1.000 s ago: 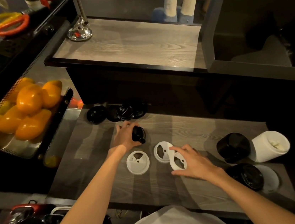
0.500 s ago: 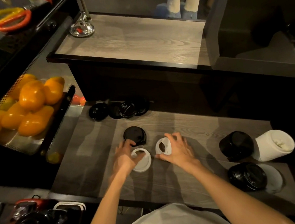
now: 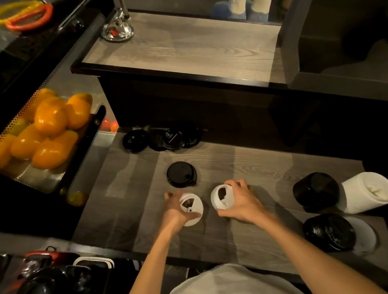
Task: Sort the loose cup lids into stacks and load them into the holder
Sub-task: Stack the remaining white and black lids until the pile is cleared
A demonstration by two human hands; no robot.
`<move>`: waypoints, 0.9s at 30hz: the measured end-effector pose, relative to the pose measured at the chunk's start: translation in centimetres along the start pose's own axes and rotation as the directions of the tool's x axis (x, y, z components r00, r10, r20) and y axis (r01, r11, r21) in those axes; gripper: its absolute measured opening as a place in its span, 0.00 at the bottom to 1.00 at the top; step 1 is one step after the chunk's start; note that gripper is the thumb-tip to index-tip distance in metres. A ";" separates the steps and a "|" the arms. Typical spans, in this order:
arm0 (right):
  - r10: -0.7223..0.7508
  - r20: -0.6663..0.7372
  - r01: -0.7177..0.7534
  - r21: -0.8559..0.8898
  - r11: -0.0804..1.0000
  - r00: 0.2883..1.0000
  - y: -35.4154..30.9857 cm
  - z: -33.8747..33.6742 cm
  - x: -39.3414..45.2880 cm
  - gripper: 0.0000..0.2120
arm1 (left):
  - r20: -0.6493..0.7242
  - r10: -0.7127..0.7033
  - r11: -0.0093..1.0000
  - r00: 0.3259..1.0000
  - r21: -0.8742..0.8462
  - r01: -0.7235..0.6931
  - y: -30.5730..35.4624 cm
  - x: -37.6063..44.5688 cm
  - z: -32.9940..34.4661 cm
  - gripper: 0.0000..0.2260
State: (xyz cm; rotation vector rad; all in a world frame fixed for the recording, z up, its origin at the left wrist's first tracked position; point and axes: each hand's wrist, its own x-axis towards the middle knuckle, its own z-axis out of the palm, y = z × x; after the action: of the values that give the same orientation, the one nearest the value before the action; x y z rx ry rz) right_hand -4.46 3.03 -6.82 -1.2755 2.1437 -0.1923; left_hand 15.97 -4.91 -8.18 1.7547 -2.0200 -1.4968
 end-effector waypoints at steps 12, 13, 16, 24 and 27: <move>-0.190 -0.162 0.232 0.303 0.924 0.968 -3.8 -2.4 -4.6 0.37 | 0.251 0.119 0.266 0.961 -0.940 0.213 4.6 -3.5 0.0 0.19; -0.190 -0.172 0.234 0.284 0.930 0.966 -3.9 -2.6 -4.7 0.37 | 0.264 0.114 0.239 0.958 -0.943 0.231 5.2 -3.8 0.0 0.22; -0.173 -0.209 0.236 0.329 0.914 0.962 -4.1 -2.9 -5.1 0.40 | 0.251 0.108 0.187 0.962 -0.956 0.228 5.7 -4.0 0.2 0.22; -0.284 -0.269 0.352 0.252 0.902 0.920 -2.7 -4.7 -6.5 0.40 | 0.225 0.159 0.228 0.961 -0.956 0.186 8.5 -4.4 1.9 0.19; -0.273 -0.304 0.352 0.248 0.903 0.913 -1.6 -5.5 -6.8 0.41 | 0.245 0.172 0.274 0.954 -0.942 0.193 9.8 -4.6 3.0 0.23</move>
State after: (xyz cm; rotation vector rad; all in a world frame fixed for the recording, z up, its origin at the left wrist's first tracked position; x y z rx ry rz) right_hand -4.20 6.83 1.23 -1.4709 2.0031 -0.8344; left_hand 8.69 -0.73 -0.72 0.9584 -0.6031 -2.3314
